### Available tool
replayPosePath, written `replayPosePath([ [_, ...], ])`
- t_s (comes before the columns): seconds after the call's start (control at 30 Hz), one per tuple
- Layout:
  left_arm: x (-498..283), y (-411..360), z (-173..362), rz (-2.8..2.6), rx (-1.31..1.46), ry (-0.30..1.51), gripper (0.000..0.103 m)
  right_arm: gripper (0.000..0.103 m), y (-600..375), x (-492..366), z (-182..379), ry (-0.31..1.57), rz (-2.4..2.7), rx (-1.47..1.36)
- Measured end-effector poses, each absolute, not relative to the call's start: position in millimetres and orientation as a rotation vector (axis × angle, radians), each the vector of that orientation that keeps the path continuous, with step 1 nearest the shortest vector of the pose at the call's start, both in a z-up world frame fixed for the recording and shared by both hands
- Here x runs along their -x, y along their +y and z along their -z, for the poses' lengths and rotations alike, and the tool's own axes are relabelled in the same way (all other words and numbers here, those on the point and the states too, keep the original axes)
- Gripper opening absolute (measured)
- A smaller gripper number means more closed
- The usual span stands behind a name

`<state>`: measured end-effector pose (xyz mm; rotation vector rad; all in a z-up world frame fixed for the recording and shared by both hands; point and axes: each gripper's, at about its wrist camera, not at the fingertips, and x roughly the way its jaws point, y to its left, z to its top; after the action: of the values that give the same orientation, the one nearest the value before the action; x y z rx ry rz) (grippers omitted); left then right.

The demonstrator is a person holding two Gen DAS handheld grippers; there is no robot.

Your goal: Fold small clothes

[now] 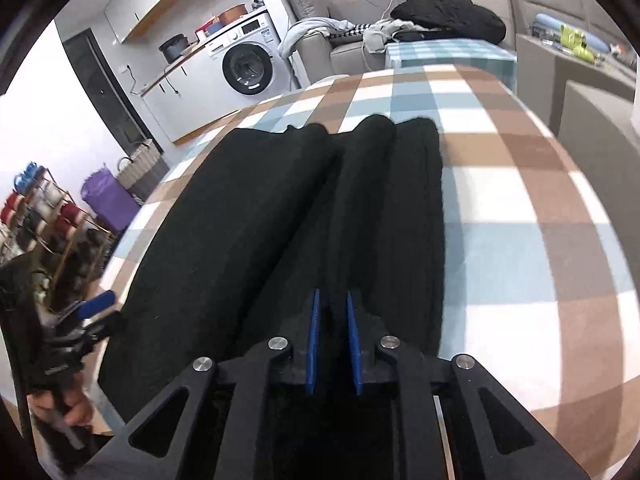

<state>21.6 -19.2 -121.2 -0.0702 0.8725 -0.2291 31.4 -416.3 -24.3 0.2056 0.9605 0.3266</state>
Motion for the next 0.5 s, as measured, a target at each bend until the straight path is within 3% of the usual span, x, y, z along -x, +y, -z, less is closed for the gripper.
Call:
replayPosePath([
  [0.17, -18.4, -23.8, 123.3, 0.226, 0.053, 0.876, 0.077, 0.014, -418.4, -9.7, 11.3, 0.940, -0.327, -0.213],
  [0.3, -16.2, -26.8, 121.6, 0.236, 0.043, 0.871, 0.077, 0.025, -422.0, 24.5, 4.4, 0.918, -0.392, -0.249],
  [0.5, -12.9, -31.5, 116.1, 0.252, 0.039, 0.858, 0.077, 0.026, -418.6, 37.0, 13.1, 0.939, -0.392, -0.243],
])
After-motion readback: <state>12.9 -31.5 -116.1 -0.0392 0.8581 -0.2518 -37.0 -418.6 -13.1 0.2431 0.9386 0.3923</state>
